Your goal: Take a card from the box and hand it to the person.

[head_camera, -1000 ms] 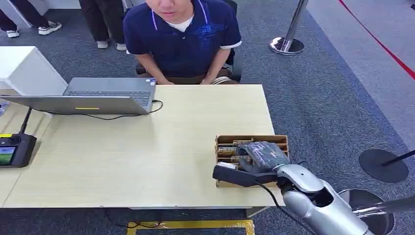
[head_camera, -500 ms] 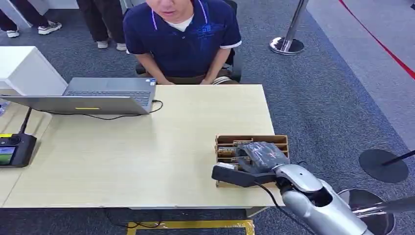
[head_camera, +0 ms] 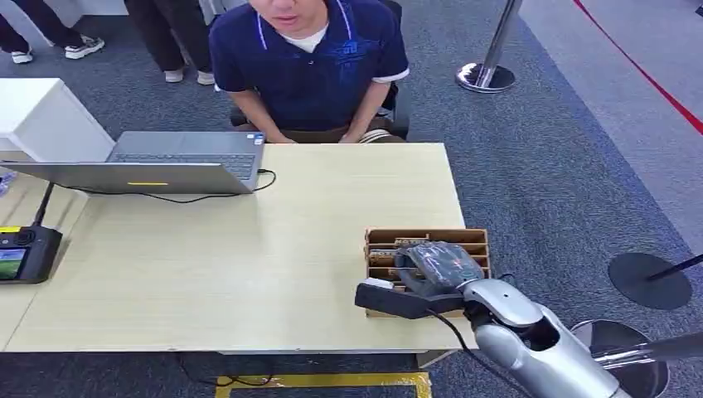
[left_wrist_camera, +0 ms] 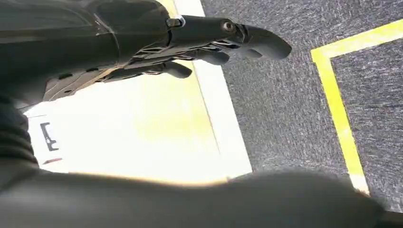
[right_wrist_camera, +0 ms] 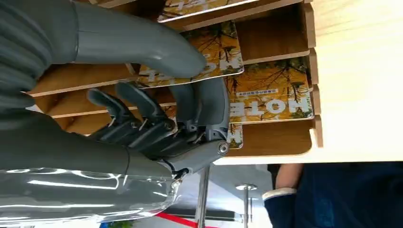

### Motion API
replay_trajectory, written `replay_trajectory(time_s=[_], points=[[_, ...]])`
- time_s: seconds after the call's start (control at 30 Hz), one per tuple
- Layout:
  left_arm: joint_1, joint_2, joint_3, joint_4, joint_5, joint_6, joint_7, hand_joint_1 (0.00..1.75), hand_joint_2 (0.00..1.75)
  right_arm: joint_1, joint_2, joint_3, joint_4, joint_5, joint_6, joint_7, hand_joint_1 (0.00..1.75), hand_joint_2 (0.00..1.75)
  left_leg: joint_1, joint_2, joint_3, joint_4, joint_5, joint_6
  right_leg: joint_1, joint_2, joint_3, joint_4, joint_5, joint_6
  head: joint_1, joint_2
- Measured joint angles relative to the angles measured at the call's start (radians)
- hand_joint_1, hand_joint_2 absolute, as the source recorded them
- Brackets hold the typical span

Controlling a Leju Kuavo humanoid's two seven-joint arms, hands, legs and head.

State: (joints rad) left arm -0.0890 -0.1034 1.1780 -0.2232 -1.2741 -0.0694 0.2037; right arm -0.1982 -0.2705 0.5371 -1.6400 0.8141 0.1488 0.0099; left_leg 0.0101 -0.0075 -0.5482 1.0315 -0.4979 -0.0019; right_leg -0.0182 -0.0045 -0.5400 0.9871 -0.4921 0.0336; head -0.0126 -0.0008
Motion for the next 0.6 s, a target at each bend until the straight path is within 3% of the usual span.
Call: replay_trajectory(time_s=[0.6], points=[[0.000, 0.000, 0.000, 0.000, -0.012, 0.012, -0.007, 0.00, 1.75, -0.005, 0.005, 0.001, 0.007, -0.005, -0.003, -0.001, 1.75, 1.75, 0.000, 0.000, 0.000, 0.000, 0.000, 0.000, 0.000, 0.000, 0.000, 0.000, 0.000, 0.000, 0.000, 0.000]])
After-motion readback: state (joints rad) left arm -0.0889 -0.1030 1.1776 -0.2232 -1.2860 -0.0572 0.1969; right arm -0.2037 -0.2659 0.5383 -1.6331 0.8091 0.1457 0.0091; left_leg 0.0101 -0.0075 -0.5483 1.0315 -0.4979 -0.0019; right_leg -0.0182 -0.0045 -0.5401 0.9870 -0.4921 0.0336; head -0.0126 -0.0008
